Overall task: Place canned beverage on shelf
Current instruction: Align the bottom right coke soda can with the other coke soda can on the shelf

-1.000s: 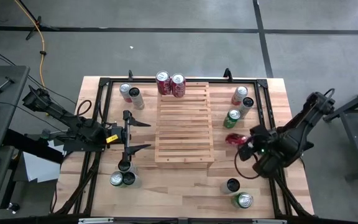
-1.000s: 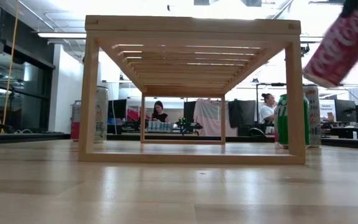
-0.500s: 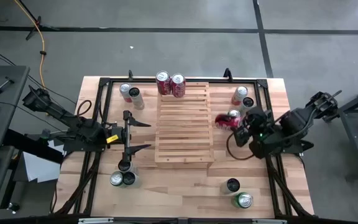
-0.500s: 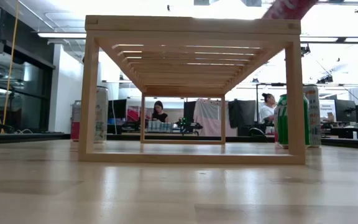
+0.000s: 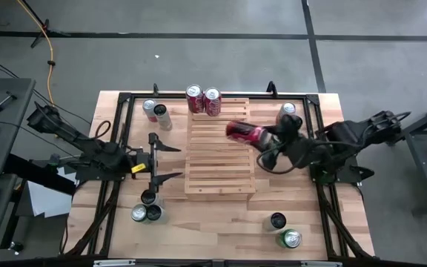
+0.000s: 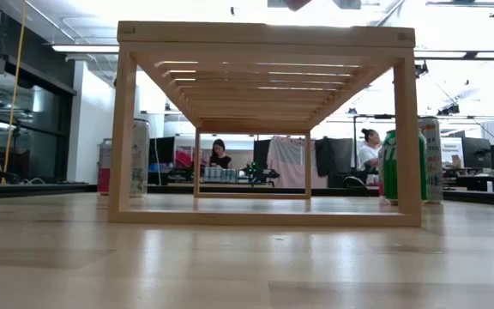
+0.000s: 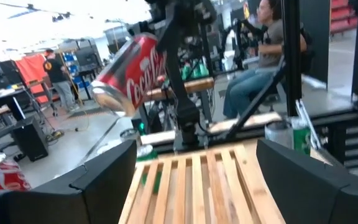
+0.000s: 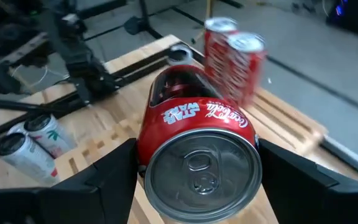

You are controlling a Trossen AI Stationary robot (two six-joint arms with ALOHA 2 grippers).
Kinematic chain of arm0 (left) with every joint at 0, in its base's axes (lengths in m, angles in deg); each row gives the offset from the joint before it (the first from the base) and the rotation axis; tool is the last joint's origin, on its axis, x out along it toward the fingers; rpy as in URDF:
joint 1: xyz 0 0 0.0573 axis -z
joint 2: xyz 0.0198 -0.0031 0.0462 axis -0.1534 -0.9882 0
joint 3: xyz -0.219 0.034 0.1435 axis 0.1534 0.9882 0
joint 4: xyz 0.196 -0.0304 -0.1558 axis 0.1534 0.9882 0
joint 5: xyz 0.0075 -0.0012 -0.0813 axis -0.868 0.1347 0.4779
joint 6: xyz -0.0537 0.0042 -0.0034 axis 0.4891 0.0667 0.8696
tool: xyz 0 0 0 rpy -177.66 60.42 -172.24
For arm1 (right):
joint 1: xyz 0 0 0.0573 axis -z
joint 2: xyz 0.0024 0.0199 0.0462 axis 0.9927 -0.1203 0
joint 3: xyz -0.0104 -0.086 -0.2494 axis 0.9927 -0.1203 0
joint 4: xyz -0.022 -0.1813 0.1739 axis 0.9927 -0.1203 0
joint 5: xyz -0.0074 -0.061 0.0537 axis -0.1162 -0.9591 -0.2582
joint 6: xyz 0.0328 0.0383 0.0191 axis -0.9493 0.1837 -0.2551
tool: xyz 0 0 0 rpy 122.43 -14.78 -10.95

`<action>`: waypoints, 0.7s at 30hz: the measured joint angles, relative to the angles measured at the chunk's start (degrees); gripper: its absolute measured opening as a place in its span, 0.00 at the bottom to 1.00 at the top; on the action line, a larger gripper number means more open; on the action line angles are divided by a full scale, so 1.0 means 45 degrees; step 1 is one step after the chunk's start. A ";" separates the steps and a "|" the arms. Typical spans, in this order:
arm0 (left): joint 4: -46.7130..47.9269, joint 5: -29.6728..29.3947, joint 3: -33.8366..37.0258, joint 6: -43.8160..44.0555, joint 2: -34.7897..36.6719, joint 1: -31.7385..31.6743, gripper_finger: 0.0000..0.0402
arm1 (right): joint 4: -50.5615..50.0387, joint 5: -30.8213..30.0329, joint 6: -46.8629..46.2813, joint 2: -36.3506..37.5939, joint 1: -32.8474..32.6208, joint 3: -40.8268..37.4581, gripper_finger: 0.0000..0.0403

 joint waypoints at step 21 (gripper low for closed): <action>-0.1298 0.1499 -0.0003 0.0695 -0.1991 -0.2004 0.81 | 0.4622 0.2936 0.3979 -0.3201 0.0723 -0.0024 0.68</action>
